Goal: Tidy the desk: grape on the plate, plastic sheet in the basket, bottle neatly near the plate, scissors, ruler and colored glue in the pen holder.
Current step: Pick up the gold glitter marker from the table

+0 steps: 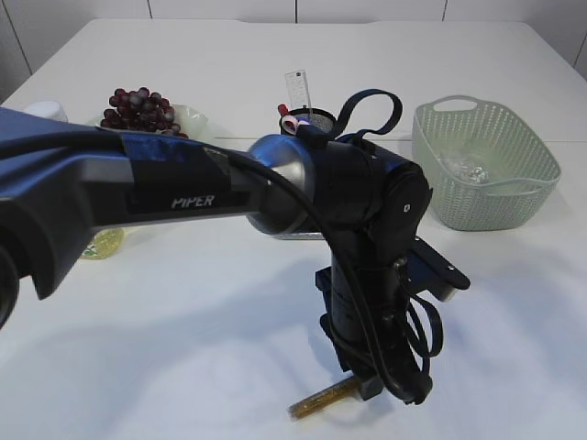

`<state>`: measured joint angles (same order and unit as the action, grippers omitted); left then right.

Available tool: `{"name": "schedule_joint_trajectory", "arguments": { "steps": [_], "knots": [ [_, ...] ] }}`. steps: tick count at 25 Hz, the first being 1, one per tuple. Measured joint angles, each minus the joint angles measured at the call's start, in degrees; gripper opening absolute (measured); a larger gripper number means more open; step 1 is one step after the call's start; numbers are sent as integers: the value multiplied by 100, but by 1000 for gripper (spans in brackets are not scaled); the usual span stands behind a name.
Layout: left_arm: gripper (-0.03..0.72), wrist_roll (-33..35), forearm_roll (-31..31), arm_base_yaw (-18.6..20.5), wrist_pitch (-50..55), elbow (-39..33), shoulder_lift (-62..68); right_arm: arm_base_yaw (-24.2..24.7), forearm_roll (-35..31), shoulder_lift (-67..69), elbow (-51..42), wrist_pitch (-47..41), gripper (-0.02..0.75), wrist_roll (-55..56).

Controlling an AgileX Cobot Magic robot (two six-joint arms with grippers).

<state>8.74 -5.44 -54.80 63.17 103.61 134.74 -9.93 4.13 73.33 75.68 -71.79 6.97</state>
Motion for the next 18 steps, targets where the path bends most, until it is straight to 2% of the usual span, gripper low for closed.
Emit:
{"name": "schedule_joint_trajectory", "arguments": {
  "steps": [18],
  "knots": [
    [295,0,0,0,9,0,117,0,0,0,0,0,384,-26]
  ]
}}
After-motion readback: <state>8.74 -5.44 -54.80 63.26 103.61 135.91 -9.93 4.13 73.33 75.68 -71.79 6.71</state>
